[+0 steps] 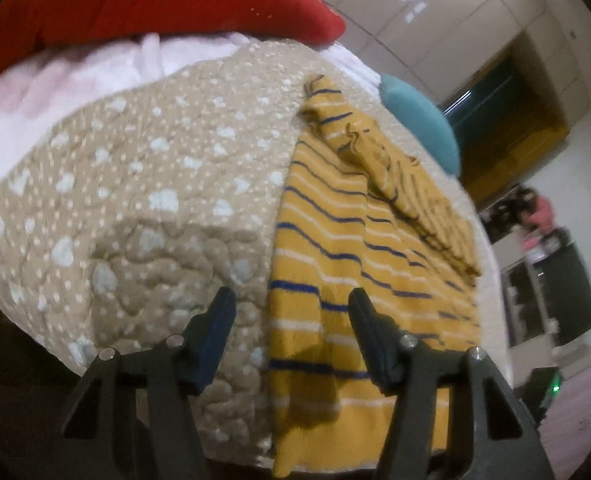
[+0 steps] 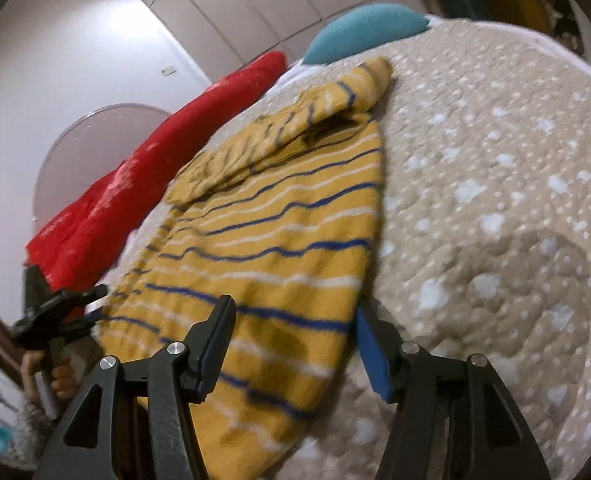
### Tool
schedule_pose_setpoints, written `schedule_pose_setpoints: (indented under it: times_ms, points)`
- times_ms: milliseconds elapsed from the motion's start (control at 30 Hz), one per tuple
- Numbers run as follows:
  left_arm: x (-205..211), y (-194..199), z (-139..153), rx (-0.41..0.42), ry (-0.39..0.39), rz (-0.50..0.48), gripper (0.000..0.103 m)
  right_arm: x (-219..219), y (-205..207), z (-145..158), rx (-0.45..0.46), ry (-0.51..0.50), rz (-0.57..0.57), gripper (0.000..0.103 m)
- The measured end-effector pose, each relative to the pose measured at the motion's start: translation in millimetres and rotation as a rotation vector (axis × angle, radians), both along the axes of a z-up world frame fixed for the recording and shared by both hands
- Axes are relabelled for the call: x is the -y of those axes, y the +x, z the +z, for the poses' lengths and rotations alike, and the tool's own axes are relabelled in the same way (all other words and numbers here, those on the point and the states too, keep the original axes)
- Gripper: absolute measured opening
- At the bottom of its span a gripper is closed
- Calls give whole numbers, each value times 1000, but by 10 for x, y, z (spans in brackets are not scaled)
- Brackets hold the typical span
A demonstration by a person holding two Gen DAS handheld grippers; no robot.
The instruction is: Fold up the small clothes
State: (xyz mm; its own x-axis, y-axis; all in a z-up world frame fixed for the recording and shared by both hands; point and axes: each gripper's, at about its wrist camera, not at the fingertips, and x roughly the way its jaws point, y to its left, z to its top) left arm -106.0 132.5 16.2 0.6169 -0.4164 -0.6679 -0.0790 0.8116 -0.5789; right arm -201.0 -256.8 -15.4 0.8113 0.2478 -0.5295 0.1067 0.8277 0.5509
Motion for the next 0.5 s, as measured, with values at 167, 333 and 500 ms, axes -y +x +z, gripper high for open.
schedule_pose_setpoints:
  times_ms: [167,333,500]
  points:
    - [24,-35,-34,10,-84,-32,59,-164,25,-63,13,135,137,65]
    - [210,-112,-93,30,-164,-118,59,-179,58,-133,18,243,182,64]
    - [390,-177,-148,36,-177,-196,59,-100,26,-235,14,337,203,60]
